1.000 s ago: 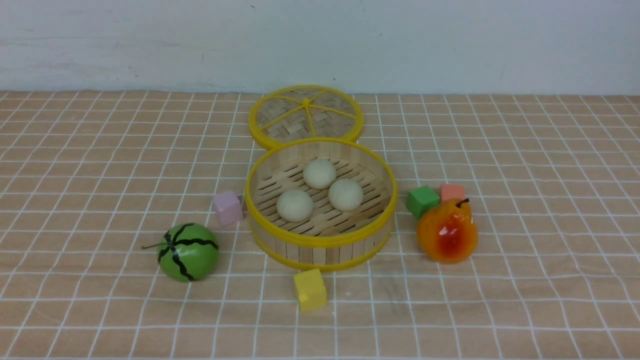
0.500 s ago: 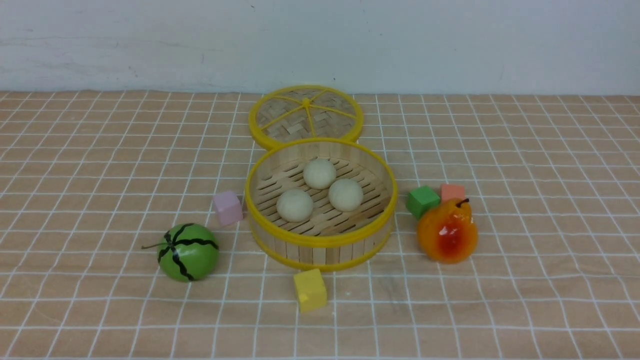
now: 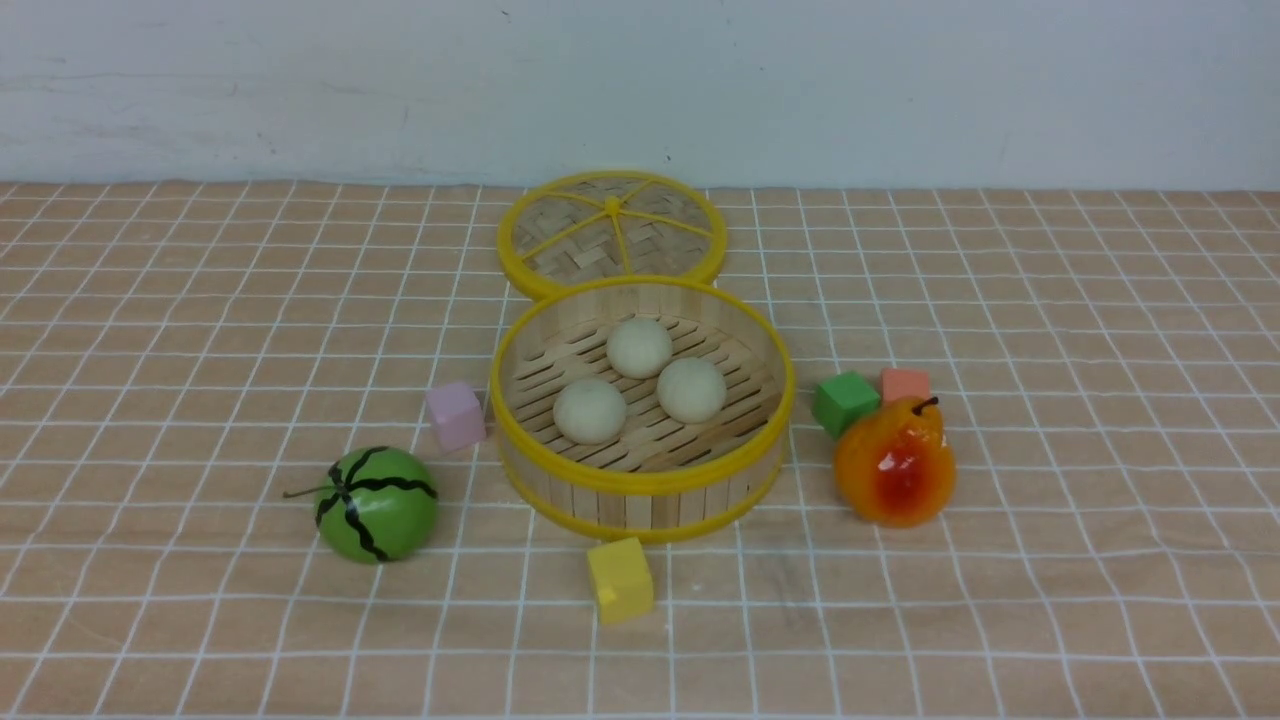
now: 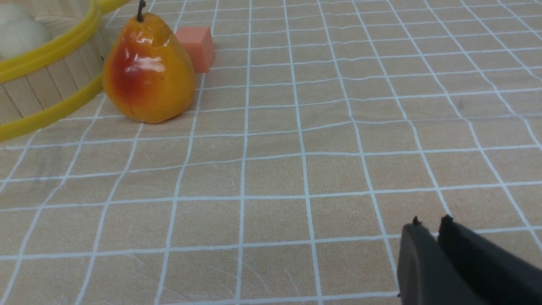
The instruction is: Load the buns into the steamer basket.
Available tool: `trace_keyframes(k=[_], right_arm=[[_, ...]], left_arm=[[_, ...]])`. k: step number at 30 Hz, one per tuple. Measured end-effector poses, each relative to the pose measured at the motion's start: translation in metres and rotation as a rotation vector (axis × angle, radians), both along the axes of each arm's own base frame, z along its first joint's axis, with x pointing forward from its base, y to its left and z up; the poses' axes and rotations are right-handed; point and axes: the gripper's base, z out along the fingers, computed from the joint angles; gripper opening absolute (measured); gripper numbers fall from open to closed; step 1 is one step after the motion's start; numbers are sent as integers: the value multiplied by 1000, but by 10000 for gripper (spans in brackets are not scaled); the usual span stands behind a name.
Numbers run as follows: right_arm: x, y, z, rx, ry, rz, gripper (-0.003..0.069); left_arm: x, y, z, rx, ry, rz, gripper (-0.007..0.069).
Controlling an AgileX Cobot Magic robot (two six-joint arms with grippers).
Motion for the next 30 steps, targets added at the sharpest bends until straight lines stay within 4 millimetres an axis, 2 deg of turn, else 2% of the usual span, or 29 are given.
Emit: trace_keyframes(k=[30], right_arm=[[0, 0, 0, 0, -1, 0, 97]], left_arm=[[0, 0, 0, 0, 0, 0, 238]])
